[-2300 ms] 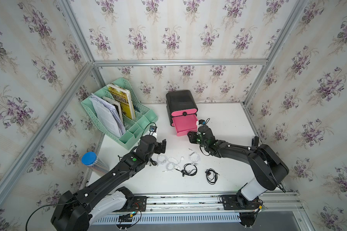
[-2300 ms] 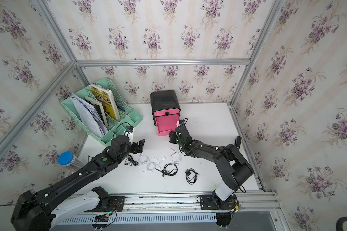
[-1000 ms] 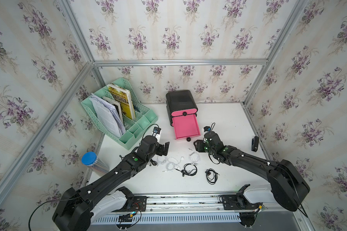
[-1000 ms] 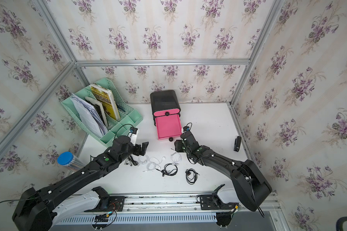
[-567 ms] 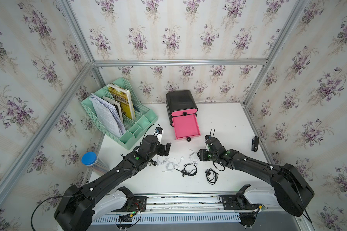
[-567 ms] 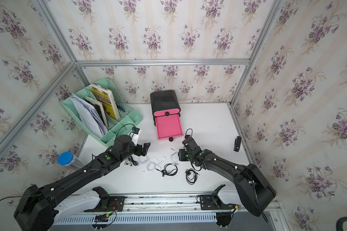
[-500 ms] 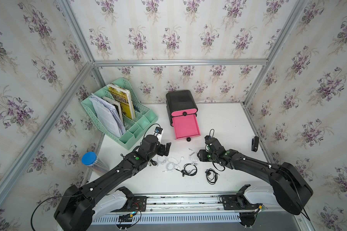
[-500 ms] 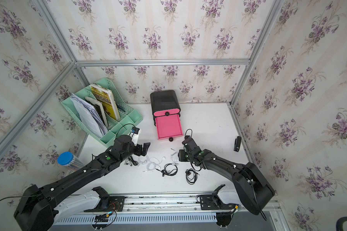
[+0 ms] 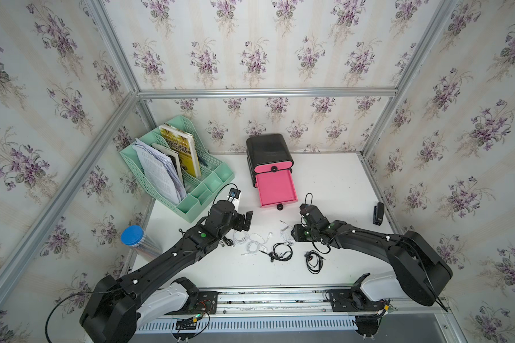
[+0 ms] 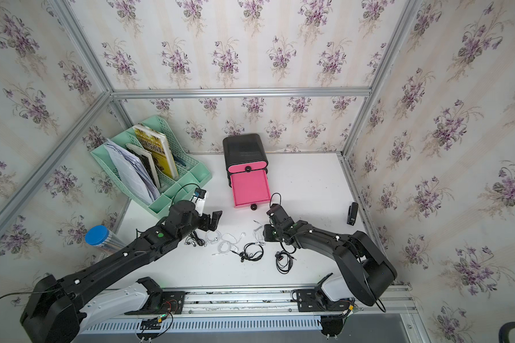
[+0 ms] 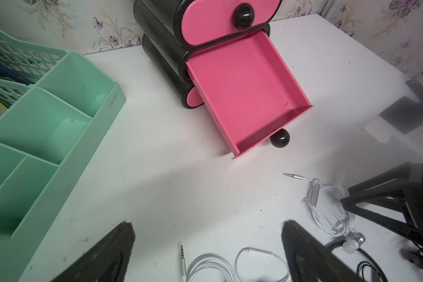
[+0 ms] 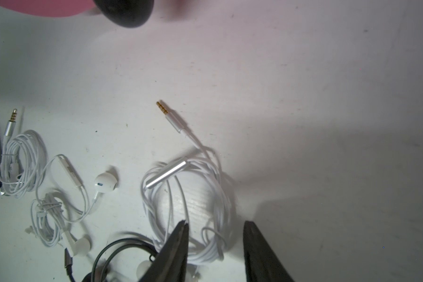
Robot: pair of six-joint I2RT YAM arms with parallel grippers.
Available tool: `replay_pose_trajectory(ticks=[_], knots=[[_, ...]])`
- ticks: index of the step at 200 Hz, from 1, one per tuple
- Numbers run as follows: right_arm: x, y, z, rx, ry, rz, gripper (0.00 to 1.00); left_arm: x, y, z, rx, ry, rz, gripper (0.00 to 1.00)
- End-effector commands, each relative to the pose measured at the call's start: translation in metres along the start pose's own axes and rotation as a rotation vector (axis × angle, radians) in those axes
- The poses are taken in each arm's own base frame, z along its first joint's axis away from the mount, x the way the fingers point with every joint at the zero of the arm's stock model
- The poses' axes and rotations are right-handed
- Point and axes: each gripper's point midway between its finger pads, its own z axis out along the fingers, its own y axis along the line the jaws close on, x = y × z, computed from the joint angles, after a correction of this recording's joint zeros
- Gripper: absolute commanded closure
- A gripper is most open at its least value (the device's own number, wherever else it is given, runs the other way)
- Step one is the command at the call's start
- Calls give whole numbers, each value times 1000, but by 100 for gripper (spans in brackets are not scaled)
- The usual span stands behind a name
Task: Place the wired earphones into the drawer by color
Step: Pick up the wired earphones from the center of the board.
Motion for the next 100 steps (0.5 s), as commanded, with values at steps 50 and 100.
replay_pose_trajectory(ticks=[50,100], knots=[[-2,3,7,-7,2,4,67,-6,3,-2,-17,-21,-6,1],[2,-1,11,15,20,15,73,-7,4,-3,-24,-26,-8,1]])
